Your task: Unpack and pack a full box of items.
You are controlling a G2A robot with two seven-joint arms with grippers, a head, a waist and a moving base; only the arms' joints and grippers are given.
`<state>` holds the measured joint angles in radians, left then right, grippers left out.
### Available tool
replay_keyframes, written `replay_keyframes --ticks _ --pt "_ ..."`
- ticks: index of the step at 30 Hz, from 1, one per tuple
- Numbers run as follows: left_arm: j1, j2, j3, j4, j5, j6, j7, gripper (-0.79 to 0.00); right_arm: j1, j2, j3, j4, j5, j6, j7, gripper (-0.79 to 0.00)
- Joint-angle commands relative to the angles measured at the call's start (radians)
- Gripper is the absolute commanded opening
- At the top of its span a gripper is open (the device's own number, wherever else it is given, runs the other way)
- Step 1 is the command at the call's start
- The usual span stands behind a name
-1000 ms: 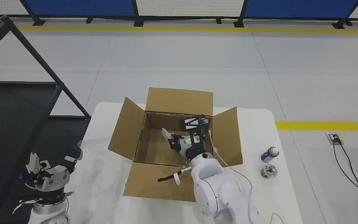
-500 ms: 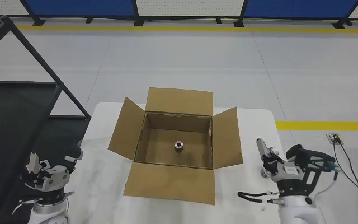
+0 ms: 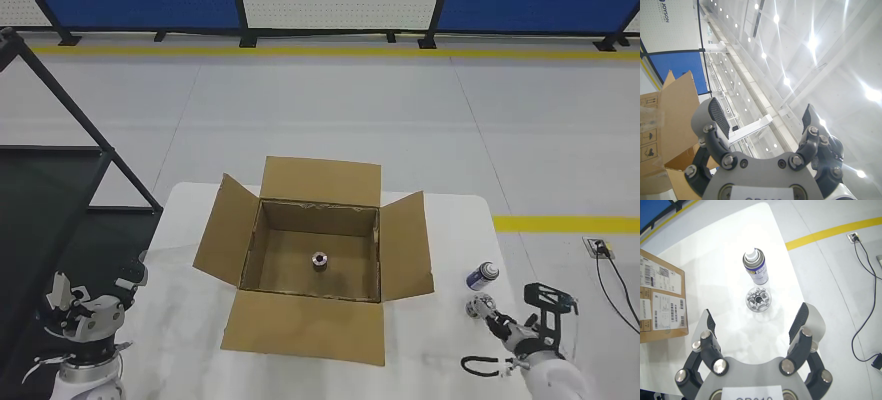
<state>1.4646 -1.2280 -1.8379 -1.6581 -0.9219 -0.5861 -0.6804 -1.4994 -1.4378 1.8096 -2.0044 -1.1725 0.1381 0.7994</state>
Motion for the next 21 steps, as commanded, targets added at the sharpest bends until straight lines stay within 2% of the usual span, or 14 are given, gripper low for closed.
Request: replay_keyframes --ticks 1,8,18,19,20,21 --pt "0.000 0.000 0.000 0.000 0.000 0.000 0.000 0.000 0.030 0.004 -0.004 0.042 0.002 -0.017 0.028 0.000" --pt "0.000 0.000 0.000 0.000 0.000 0.000 0.000 0.000 0.120 0.017 -0.009 0.165 0.008 -0.035 0.097 0.000" --pt "0.000 0.000 0.000 0.000 0.000 0.000 0.000 0.000 0.193 0.029 -0.038 0.276 -0.022 -0.014 0.113 -0.006" --pt "0.000 0.000 0.000 0.000 0.000 0.000 0.000 0.000 0.197 0.030 -0.041 0.283 -0.022 -0.013 0.112 -0.262" --pt "0.000 0.000 0.000 0.000 0.000 0.000 0.000 0.000 0.201 0.031 -0.046 0.288 -0.022 -0.011 0.111 -0.403" --pt "0.000 0.000 0.000 0.000 0.000 0.000 0.000 0.000 0.203 0.031 -0.050 0.292 -0.022 -0.008 0.110 -0.462"
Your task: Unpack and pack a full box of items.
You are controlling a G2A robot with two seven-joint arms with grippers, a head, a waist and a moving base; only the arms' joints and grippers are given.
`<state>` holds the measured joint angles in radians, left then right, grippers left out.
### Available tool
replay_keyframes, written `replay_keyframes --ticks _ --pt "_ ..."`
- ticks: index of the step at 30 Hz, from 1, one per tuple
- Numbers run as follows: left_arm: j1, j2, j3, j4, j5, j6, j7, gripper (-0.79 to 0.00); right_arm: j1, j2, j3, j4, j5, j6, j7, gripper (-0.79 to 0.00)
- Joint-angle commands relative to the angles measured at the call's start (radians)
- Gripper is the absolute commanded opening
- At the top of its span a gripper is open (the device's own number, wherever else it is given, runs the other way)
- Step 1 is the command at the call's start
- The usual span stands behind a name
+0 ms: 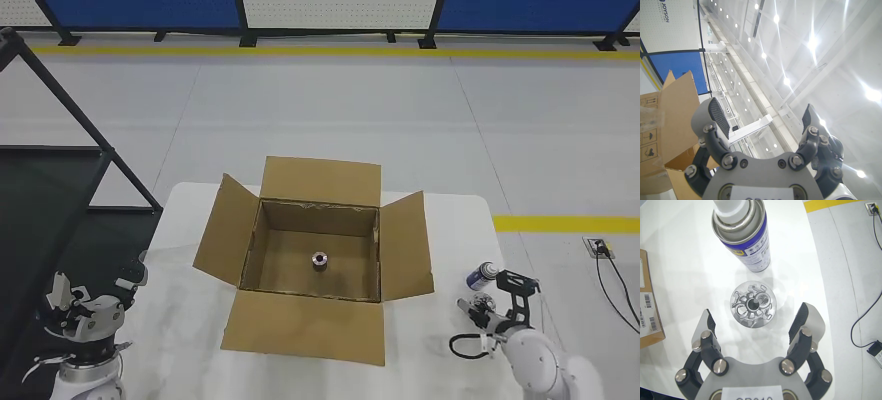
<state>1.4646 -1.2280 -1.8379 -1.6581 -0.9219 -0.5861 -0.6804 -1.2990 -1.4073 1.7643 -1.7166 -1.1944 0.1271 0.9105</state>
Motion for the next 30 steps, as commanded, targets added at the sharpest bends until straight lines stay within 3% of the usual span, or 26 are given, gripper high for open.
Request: replay_keyframes --ticks 1,4,7,14,24,30 --pt "0.000 0.000 0.000 0.000 0.000 0.000 0.000 0.000 0.006 0.001 -0.009 0.008 -0.001 0.007 -0.003 -0.514" --pt "0.000 0.000 0.000 0.000 0.000 0.000 0.000 0.000 0.013 0.003 -0.017 0.014 -0.005 0.014 -0.006 -0.686" --pt "0.000 0.000 0.000 0.000 0.000 0.000 0.000 0.000 0.014 0.005 -0.022 0.010 -0.003 0.023 -0.009 -0.785" --pt "0.000 0.000 0.000 0.000 0.000 0.000 0.000 0.000 -0.021 0.008 -0.017 -0.075 0.012 0.058 -0.047 -0.785" --pt "0.000 0.000 0.000 0.000 0.000 0.000 0.000 0.000 -0.161 0.005 -0.013 -0.483 0.089 0.095 -0.152 -0.785" --pt "0.000 0.000 0.000 0.000 0.000 0.000 0.000 0.000 -0.159 0.002 -0.091 -0.633 0.162 0.069 -0.231 -0.785"
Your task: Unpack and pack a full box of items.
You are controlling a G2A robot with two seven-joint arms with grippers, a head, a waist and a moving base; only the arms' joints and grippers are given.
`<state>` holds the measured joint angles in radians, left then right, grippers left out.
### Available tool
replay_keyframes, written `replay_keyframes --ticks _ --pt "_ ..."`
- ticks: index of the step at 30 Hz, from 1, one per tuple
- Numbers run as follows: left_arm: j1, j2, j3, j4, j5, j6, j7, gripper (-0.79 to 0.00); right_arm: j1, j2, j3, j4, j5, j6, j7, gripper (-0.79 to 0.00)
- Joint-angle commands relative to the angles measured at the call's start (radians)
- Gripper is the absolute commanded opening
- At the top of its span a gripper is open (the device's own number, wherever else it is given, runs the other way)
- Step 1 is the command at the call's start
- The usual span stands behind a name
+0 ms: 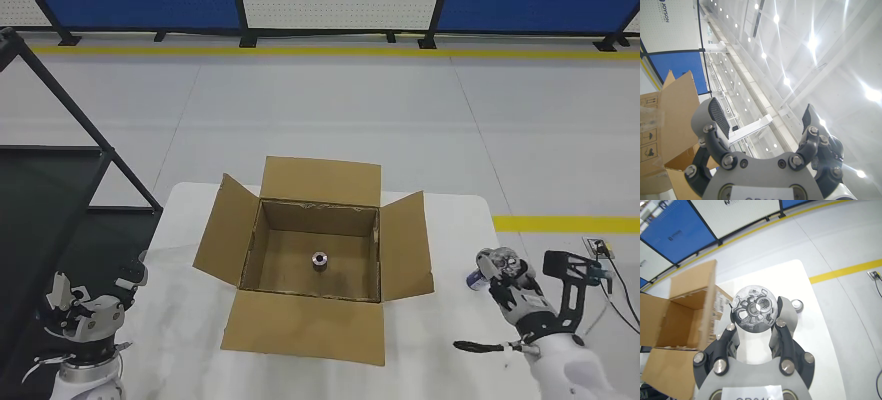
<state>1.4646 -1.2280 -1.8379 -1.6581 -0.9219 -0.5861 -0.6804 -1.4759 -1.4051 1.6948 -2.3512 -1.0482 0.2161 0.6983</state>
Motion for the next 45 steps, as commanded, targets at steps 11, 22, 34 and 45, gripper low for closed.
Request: replay_keyframes --ticks 11,22,34,45 --pt "0.000 0.000 0.000 0.000 0.000 0.000 0.000 0.000 0.294 -0.001 -0.383 0.044 -0.129 -0.044 0.174 -0.785" --pt "0.000 0.000 0.000 0.000 0.000 0.000 0.000 0.000 0.707 -0.062 -0.681 0.544 -0.163 0.120 0.306 -0.785" --pt "0.000 0.000 0.000 0.000 0.000 0.000 0.000 0.000 0.919 -0.128 -0.804 0.990 -0.126 0.226 0.319 -0.785" --pt "0.000 0.000 0.000 0.000 0.000 0.000 0.000 0.000 0.976 -0.181 -0.850 1.199 -0.082 0.313 0.264 -0.785"
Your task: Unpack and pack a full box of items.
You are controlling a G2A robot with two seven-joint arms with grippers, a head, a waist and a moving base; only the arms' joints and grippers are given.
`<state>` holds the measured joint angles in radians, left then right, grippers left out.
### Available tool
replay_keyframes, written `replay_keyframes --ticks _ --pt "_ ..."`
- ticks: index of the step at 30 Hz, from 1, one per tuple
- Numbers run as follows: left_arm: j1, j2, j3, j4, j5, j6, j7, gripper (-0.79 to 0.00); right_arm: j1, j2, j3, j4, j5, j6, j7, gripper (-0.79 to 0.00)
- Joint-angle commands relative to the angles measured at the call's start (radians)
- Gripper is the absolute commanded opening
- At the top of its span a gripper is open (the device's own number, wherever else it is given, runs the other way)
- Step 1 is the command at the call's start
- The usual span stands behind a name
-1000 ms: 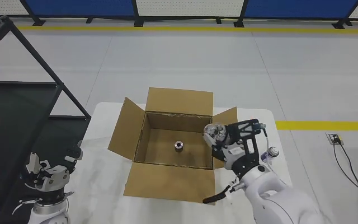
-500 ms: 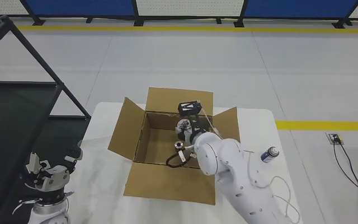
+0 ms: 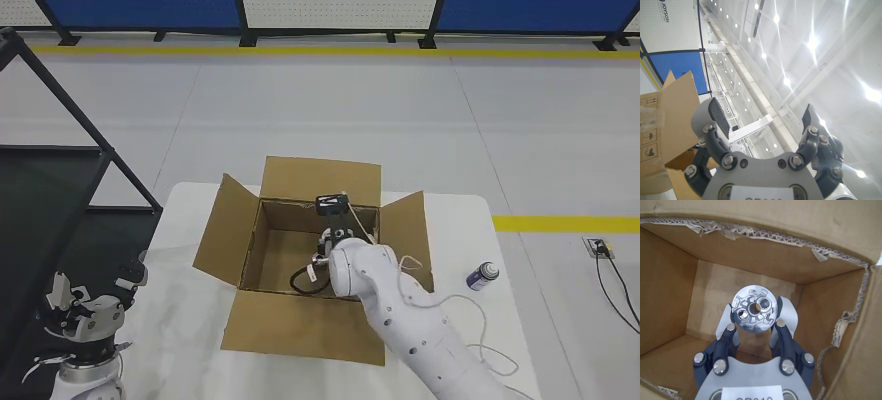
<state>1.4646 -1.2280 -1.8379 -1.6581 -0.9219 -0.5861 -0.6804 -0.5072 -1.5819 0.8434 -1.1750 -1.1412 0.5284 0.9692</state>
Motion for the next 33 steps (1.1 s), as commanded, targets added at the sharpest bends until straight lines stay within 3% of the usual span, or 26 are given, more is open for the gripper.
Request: replay_keyframes --ticks 1,18,19,21,24,26,30,31,33 --pt "0.000 0.000 0.000 0.000 0.000 0.000 0.000 0.000 0.013 -0.008 0.002 0.042 0.021 -0.004 -0.014 -0.785" --pt "0.000 0.000 0.000 0.000 0.000 0.000 0.000 0.000 0.110 -0.078 -0.012 0.318 0.128 -0.017 -0.104 -0.773" --pt "0.000 0.000 0.000 0.000 0.000 0.000 0.000 0.000 0.117 -0.081 -0.014 0.332 0.131 -0.019 -0.097 -0.668" --pt "0.000 0.000 0.000 0.000 0.000 0.000 0.000 0.000 0.127 -0.088 -0.018 0.356 0.132 -0.020 -0.098 -0.551" --pt "0.000 0.000 0.000 0.000 0.000 0.000 0.000 0.000 0.139 -0.098 -0.021 0.387 0.138 -0.020 -0.103 -0.493" --pt "0.000 0.000 0.000 0.000 0.000 0.000 0.000 0.000 0.146 -0.104 -0.022 0.404 0.142 -0.022 -0.106 -0.413" --pt "0.000 0.000 0.000 0.000 0.000 0.000 0.000 0.000 0.157 -0.112 -0.019 0.427 0.145 -0.024 -0.112 -0.369" --pt "0.000 0.000 0.000 0.000 0.000 0.000 0.000 0.000 0.158 -0.114 -0.017 0.428 0.145 -0.024 -0.113 -0.274" --pt "0.000 0.000 0.000 0.000 0.000 0.000 0.000 0.000 0.157 -0.115 -0.013 0.426 0.141 -0.023 -0.115 -0.209"
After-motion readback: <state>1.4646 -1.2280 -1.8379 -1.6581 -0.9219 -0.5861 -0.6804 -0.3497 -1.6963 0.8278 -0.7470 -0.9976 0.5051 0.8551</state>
